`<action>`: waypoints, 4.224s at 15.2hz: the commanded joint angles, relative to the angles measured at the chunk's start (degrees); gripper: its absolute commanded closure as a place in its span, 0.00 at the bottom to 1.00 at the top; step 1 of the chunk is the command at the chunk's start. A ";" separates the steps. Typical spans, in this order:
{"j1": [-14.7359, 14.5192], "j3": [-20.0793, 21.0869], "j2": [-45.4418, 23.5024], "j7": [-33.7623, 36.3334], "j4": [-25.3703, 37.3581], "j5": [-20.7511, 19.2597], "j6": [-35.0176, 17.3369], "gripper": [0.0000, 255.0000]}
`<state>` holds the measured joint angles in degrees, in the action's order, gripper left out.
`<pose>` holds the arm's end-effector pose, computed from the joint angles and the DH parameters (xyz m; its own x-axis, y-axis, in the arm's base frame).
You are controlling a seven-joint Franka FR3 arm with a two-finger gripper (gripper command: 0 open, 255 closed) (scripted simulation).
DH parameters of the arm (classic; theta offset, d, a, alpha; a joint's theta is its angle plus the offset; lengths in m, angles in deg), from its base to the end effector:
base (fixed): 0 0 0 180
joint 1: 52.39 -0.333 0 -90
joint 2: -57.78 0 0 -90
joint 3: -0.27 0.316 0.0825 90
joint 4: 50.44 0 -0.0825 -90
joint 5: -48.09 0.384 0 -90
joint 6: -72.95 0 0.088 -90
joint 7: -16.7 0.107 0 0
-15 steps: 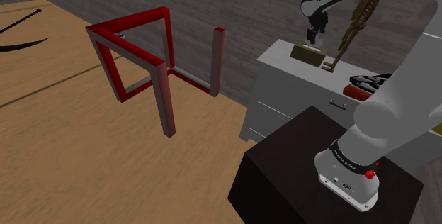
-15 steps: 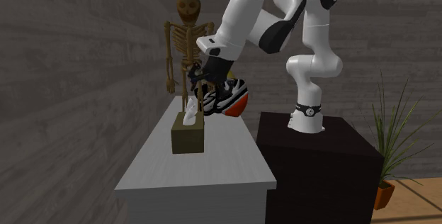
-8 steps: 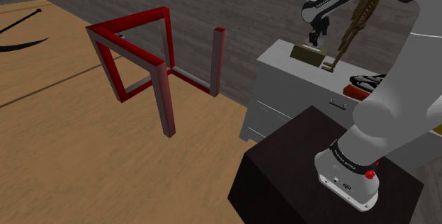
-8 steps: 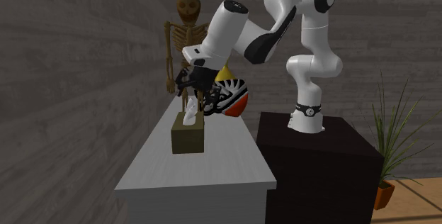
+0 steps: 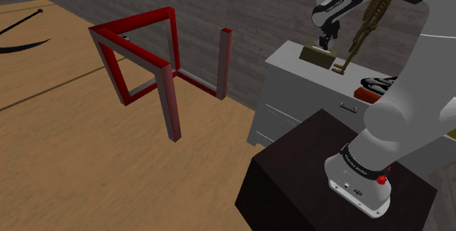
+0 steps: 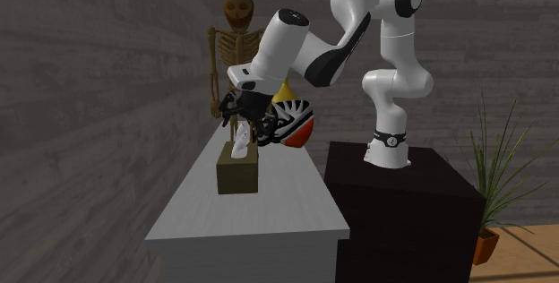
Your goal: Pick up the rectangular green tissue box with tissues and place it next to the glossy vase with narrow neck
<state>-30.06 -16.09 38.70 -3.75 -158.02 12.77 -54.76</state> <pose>0.4889 -0.4004 0.3503 0.9612 0.0050 -0.2758 0.1408 -0.8688 0.4748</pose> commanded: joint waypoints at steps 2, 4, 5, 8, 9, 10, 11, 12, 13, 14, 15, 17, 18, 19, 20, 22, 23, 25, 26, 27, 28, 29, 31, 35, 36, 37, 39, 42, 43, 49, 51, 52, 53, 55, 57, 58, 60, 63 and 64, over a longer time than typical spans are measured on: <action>0.00 0.00 -0.01 0.00 0.00 0.00 -0.01 0.00; 0.00 0.00 -0.01 0.00 0.00 0.00 -0.01 1.00; 0.00 0.00 -0.01 0.00 0.00 0.00 -0.01 1.00; 0.00 0.00 -0.03 0.01 0.01 0.00 -0.02 1.00; 0.01 -0.01 -0.01 0.02 -0.04 -0.02 -0.06 1.00; 0.04 -0.03 0.09 -0.04 -0.09 -0.03 -0.04 1.00; 0.04 -0.03 0.05 -0.05 -0.06 -0.01 -0.05 1.00; 0.05 -0.03 0.06 -0.07 -0.05 -0.01 -0.03 1.00; 0.01 -0.01 -0.01 0.00 0.00 0.00 -0.02 1.00; -0.03 0.02 0.39 -0.36 0.22 0.13 0.52 1.00; -0.06 0.05 0.78 -0.71 0.45 0.27 1.07 1.00; -0.11 0.11 1.52 -1.42 0.96 0.53 2.17 1.00; -0.15 0.13 1.89 -1.77 1.24 0.66 2.73 1.00; -0.18 0.16 2.24 -2.12 1.52 0.79 3.29 1.00; -0.21 0.19 2.58 -2.47 1.82 0.92 3.85 1.00; -0.27 0.24 3.23 -3.18 2.45 1.18 4.98 1.00; -0.30 0.26 3.54 -3.53 2.78 1.30 5.55 1.00; -0.36 0.31 4.14 -4.23 3.49 1.55 6.69 1.00; -0.39 0.34 4.42 -4.58 3.86 1.68 7.27 1.00; -0.42 0.36 4.69 -4.92 4.25 1.80 7.84 1.00; -0.45 0.38 4.95 -5.27 4.64 1.92 8.42 1.00; -0.48 0.41 5.20 -5.62 5.06 2.04 9.01 1.00; -0.54 0.45 5.67 -6.32 5.92 2.28 10.18 1.00; -0.65 0.54 6.48 -7.72 7.80 2.74 12.55 1.00; -0.68 0.56 6.66 -8.07 8.31 2.86 13.14 1.00; -0.71 0.58 6.82 -8.42 8.83 2.97 13.74 1.00; -0.76 0.62 7.12 -9.13 9.91 3.19 14.95 1.00; -0.83 0.67 7.47 -10.19 11.64 3.52 16.78 1.00; -0.85 0.69 7.56 -10.55 12.24 3.63 17.40 1.00; -0.96 0.77 7.87 -12.72 16.21 4.27 21.14 1.00; -0.99 0.79 7.87 -13.45 17.67 4.48 22.41 1.00; -1.00 0.80 7.85 -13.82 18.42 4.58 23.05 1.00; -1.01 0.80 7.81 -14.20 19.20 4.68 23.70 1.00; -1.03 0.82 7.70 -14.96 20.80 4.89 25.00 1.00; -1.03 0.82 7.52 -15.72 22.49 5.10 26.32 1.00; -1.03 0.82 7.41 -16.11 23.36 5.20 26.99 1.00; -1.02 0.82 7.14 -16.91 25.18 5.41 28.34 1.00; -0.99 0.81 6.61 -18.13 28.09 5.73 30.40 1.00; -0.97 0.80 6.39 -18.55 29.12 5.84 31.11 1.00</action>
<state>-31.05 -15.28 45.36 -21.86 -129.99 18.48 -24.38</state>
